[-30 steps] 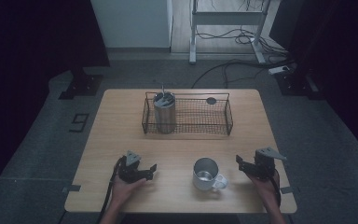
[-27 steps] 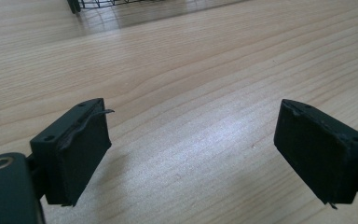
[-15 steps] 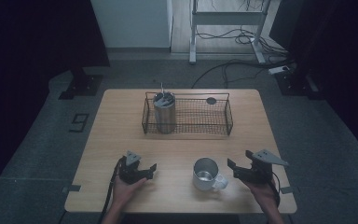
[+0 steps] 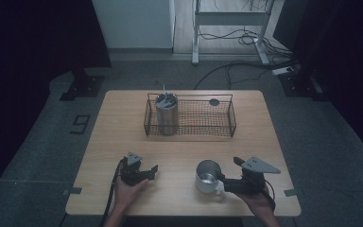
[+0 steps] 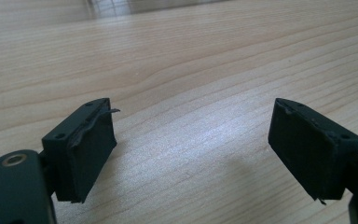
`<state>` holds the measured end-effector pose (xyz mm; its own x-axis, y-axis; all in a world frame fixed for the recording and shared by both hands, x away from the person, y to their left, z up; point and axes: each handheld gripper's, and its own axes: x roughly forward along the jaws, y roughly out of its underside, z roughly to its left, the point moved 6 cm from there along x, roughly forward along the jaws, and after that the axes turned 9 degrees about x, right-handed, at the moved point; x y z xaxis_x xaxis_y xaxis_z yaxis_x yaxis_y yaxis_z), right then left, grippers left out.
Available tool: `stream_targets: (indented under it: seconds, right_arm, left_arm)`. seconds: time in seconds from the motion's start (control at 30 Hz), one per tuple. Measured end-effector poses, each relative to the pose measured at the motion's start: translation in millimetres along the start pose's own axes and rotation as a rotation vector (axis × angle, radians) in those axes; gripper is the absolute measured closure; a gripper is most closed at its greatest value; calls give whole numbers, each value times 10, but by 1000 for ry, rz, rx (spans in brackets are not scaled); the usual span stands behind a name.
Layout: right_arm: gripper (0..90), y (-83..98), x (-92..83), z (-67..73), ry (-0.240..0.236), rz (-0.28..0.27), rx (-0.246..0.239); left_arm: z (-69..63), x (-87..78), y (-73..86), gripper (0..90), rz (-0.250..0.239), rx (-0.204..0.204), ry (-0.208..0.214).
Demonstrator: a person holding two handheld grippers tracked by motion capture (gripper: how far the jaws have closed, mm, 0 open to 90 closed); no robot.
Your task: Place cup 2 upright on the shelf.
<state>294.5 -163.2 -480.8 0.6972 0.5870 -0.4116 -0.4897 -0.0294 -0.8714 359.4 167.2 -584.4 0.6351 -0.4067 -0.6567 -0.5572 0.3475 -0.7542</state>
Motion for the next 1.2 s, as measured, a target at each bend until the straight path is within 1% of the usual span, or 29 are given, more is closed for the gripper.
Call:
stream_targets:
  seconds: [0.03,0.07,0.1,0.17,0.23,0.4,0.43,0.5,0.57,0.6,0.7,1.0,1.2]
  right_arm:
    - [110,14,18,61,-11,15,-12]
    - [110,14,18,61,-11,15,-12]
    - [90,36,46,115,-19,34,-25]
    - [83,46,58,131,-21,42,-30]
    - [54,80,110,188,-23,71,-42]
    - [33,98,171,239,-18,97,-56]
    - [20,108,226,262,-10,117,-66]
    - [17,111,243,266,-7,122,-69]
    - [0,123,308,273,16,137,-83]
    - [0,123,308,273,16,137,-83]
    - [0,142,359,263,38,159,-89]
    - [0,196,443,290,34,202,-98]
    - [0,254,517,260,52,231,-100]
  left_arm:
    - [3,5,2,146,6,-3,6]
    - [3,5,2,147,6,-3,6]
    - [2,8,2,147,10,0,6]
    - [-3,11,2,148,13,6,4]
    - [-10,15,1,149,15,10,-4]
    - [-15,28,2,150,30,18,-6]
    - [-18,31,3,150,37,24,-7]
    - [-22,32,2,150,37,25,-8]
    - [-24,31,1,150,35,28,-10]
    - [-26,29,1,150,33,28,-7]
    - [-27,25,1,150,31,34,-3]
    - [-30,27,0,150,31,34,-3]
    - [-41,31,-1,150,33,47,-9]
